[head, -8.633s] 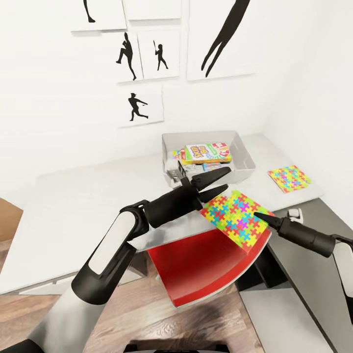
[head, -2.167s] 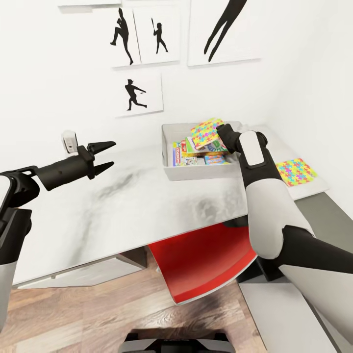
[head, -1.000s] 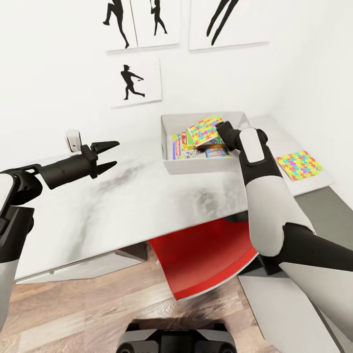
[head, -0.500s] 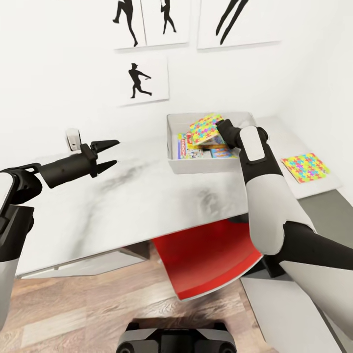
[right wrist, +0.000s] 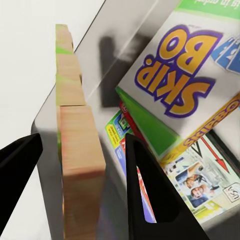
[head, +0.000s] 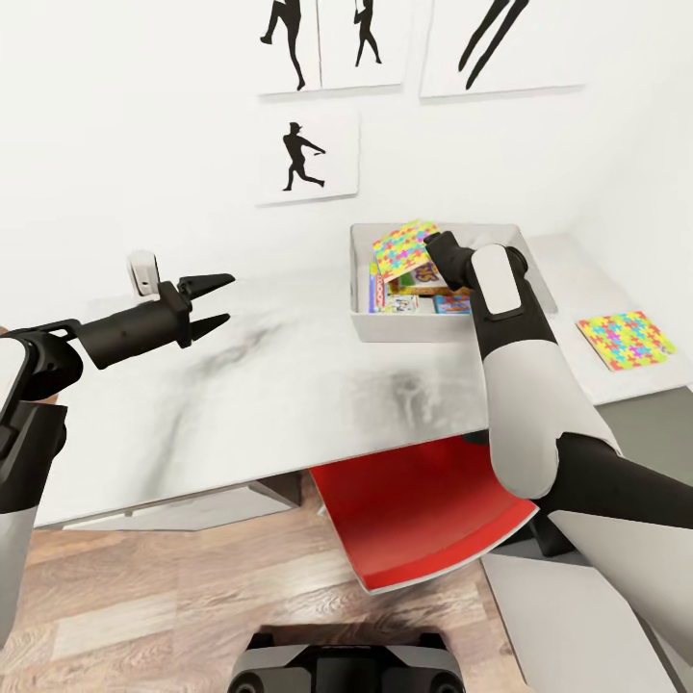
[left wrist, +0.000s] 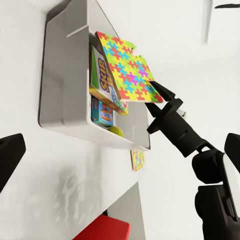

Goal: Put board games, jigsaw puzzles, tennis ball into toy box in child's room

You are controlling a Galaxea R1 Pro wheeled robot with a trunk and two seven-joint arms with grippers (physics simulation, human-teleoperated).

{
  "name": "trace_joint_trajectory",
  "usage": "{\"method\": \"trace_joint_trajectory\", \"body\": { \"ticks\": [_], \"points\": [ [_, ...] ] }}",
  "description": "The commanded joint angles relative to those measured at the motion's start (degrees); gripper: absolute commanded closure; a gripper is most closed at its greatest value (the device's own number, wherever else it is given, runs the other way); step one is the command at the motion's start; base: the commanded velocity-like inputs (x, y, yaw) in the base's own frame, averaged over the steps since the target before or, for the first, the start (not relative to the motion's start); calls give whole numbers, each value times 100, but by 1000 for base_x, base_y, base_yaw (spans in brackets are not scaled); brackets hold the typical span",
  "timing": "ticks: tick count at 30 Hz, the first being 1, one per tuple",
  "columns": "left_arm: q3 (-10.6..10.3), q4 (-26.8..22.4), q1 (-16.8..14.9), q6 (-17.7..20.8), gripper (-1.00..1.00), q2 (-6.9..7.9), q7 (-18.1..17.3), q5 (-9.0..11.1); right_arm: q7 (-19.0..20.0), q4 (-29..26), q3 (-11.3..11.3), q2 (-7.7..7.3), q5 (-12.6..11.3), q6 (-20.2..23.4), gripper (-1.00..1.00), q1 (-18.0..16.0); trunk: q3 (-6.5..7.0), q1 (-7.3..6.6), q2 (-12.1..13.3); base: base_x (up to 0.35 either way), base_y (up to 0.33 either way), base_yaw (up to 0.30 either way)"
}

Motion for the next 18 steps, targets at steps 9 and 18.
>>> {"method": "trace_joint_trajectory", "body": {
  "ticks": [9,18],
  "points": [
    [-22,-4,-7,-1,-100,4,54,60,-48,-50,-11,5,-46,31,100,-7,-8,3,-10,0,0,13],
    [-40,-4,-31,-1,-100,1,54,60,-50,-75,-22,5,-42,46,100,0,-8,3,-10,0,0,2]
  ]
}}
